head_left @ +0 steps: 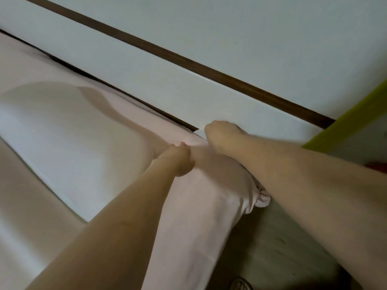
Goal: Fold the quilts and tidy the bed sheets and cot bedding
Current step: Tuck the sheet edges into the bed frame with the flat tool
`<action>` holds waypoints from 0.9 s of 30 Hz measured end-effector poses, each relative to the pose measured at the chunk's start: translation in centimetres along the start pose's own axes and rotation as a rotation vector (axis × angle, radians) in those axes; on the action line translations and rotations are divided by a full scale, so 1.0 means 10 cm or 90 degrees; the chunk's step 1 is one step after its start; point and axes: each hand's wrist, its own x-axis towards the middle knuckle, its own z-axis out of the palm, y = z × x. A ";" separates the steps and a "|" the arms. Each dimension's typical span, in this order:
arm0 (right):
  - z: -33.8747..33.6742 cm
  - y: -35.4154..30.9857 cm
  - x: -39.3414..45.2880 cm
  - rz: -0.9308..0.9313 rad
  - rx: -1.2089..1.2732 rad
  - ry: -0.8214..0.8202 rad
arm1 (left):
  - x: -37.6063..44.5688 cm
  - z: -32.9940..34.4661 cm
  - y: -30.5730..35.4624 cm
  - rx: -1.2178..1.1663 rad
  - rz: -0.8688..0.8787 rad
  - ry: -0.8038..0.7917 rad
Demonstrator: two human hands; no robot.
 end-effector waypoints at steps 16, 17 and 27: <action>-0.24 0.11 -0.42 -0.030 0.012 0.217 | 0.03 -0.11 -0.03 -0.018 -0.019 -0.061; -0.20 0.12 -0.36 -0.028 0.024 0.205 | 0.03 -0.13 -0.02 -0.016 -0.019 -0.056; 0.03 -0.02 0.14 -0.024 0.054 0.093 | 0.08 -0.18 -0.04 0.033 -0.004 -0.095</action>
